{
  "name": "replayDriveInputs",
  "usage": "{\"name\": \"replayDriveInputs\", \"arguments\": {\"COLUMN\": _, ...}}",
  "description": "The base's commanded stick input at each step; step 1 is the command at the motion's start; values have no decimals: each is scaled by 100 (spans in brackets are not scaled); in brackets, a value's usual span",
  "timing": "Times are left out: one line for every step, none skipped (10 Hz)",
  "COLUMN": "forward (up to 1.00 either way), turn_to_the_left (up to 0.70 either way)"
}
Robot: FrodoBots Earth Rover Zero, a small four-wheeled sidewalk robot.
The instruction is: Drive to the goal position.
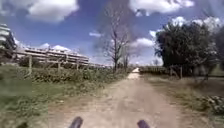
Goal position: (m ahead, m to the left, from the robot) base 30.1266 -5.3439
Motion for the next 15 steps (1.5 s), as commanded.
{"name": "replayDriveInputs", "arguments": {"forward": 100, "turn_to_the_left": -3}}
{"name": "replayDriveInputs", "arguments": {"forward": 100, "turn_to_the_left": -16}}
{"name": "replayDriveInputs", "arguments": {"forward": 100, "turn_to_the_left": -27}}
{"name": "replayDriveInputs", "arguments": {"forward": 100, "turn_to_the_left": -27}}
{"name": "replayDriveInputs", "arguments": {"forward": 100, "turn_to_the_left": -27}}
{"name": "replayDriveInputs", "arguments": {"forward": 100, "turn_to_the_left": -27}}
{"name": "replayDriveInputs", "arguments": {"forward": 100, "turn_to_the_left": -27}}
{"name": "replayDriveInputs", "arguments": {"forward": 100, "turn_to_the_left": -27}}
{"name": "replayDriveInputs", "arguments": {"forward": 100, "turn_to_the_left": -21}}
{"name": "replayDriveInputs", "arguments": {"forward": 100, "turn_to_the_left": -12}}
{"name": "replayDriveInputs", "arguments": {"forward": 100, "turn_to_the_left": -3}}
{"name": "replayDriveInputs", "arguments": {"forward": 100, "turn_to_the_left": 0}}
{"name": "replayDriveInputs", "arguments": {"forward": 100, "turn_to_the_left": -2}}
{"name": "replayDriveInputs", "arguments": {"forward": 100, "turn_to_the_left": -9}}
{"name": "replayDriveInputs", "arguments": {"forward": 100, "turn_to_the_left": -17}}
